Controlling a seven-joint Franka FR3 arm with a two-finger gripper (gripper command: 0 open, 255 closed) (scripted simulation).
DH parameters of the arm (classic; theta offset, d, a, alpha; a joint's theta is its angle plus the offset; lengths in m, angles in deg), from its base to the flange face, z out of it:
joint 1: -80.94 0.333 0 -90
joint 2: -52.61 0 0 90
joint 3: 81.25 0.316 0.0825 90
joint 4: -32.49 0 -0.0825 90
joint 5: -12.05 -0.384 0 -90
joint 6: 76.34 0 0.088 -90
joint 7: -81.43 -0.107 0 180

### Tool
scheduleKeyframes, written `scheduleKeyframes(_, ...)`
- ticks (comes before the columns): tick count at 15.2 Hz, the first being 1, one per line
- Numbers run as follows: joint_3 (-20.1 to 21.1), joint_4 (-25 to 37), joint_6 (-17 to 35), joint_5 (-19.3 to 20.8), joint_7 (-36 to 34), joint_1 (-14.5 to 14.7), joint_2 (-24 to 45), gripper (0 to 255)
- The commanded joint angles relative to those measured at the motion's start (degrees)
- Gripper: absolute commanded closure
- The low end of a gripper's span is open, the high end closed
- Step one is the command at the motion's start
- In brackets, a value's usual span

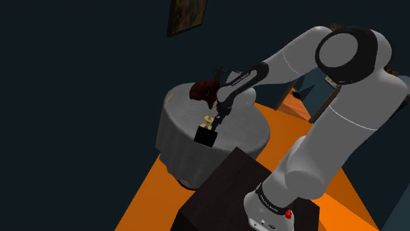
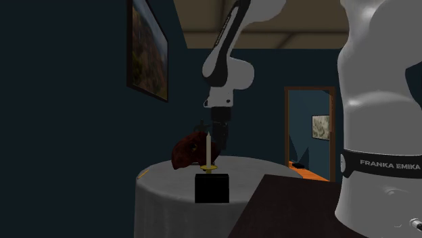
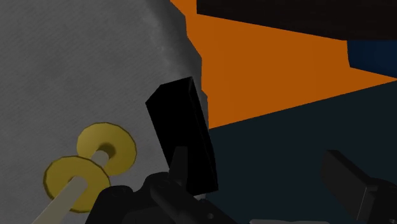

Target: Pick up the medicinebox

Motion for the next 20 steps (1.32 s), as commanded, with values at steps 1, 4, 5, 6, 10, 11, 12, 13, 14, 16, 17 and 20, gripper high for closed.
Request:
scheduleKeyframes(1,0.55,2.18,3.05,-5.39,5.96,-0.72,5.88,0)
scheduleKeyframes(4,3.71,6.51,5.99,-12.22,13.42,-4.00,13.90,0)
scheduleKeyframes(5,5.00,8.09,6.80,-13.92,15.46,-5.41,16.42,0)
scheduleKeyframes(6,6.22,9.74,7.55,-15.40,17.32,-6.77,18.89,0)
scheduleKeyframes(10,9.25,12.76,9.71,-18.04,20.42,-9.85,24.02,0)
scheduleKeyframes(11,9.82,13.02,10.28,-18.57,20.83,-10.30,24.84,0)
scheduleKeyframes(12,10.38,13.31,10.84,-19.09,21.24,-10.75,25.66,0)
scheduleKeyframes(13,10.95,13.60,11.39,-19.58,21.63,-11.20,26.48,0)
scheduleKeyframes(14,11.51,13.90,11.94,-20.05,22.01,-11.66,27.31,0)
scheduleKeyframes(16,12.39,14.41,12.80,-20.74,22.58,-12.38,28.61,0)
scheduleKeyframes(17,12.40,14.40,12.81,-20.74,22.58,-12.39,28.61,0)
scheduleKeyframes(20,12.33,14.50,12.68,-20.68,22.62,-12.44,28.59,255)
